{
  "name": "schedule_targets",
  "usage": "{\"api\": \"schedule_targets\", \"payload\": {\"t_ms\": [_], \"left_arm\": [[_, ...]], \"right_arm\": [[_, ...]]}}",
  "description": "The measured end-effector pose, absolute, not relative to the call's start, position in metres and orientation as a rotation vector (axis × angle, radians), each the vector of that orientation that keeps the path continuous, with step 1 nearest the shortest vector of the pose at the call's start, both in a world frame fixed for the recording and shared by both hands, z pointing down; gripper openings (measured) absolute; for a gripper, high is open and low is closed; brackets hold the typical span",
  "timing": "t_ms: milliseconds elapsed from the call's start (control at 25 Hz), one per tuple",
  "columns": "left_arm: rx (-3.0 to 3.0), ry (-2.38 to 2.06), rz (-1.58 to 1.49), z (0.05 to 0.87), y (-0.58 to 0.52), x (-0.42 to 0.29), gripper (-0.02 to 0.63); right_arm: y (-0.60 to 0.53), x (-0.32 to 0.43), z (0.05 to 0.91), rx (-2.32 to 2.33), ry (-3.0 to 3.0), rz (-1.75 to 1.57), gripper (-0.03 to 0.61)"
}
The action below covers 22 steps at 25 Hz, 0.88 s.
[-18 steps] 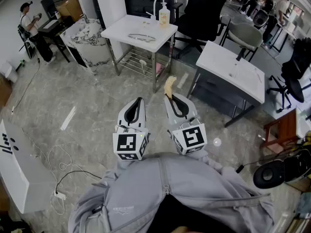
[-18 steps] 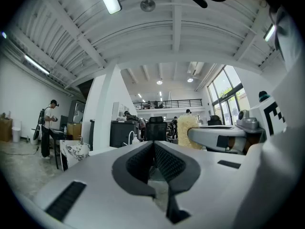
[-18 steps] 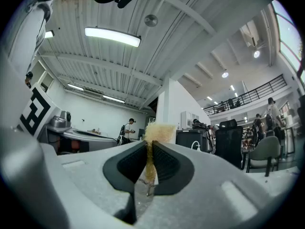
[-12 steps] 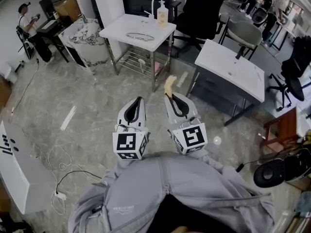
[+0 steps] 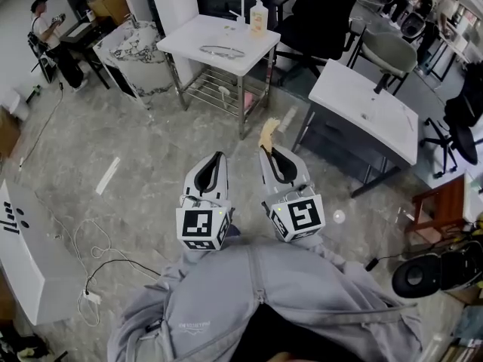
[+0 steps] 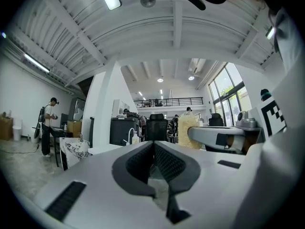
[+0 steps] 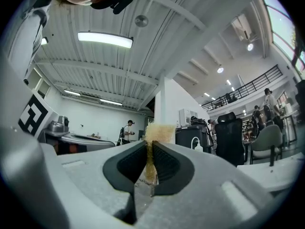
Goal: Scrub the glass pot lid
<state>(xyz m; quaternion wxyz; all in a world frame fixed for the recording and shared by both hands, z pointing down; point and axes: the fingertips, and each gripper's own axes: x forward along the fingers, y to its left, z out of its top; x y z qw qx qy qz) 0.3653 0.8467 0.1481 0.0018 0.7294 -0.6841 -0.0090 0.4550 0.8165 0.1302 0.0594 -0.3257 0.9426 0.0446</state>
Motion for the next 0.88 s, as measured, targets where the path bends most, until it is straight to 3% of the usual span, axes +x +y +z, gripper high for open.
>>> {"api": "schedule_targets", "payload": {"t_ms": [440, 880], "left_arm": [[2.315, -2.115, -0.037, 0.166, 0.774, 0.323, 0.009], [2.333, -2.092, -0.05, 0.152, 0.642, 0.226, 0.009]], "right_arm": [[0.748, 0.415, 0.151, -1.034, 2.839, 0.144, 0.029], [0.617, 0.317, 0.137, -1.044, 2.855, 0.173, 0.029]]}}
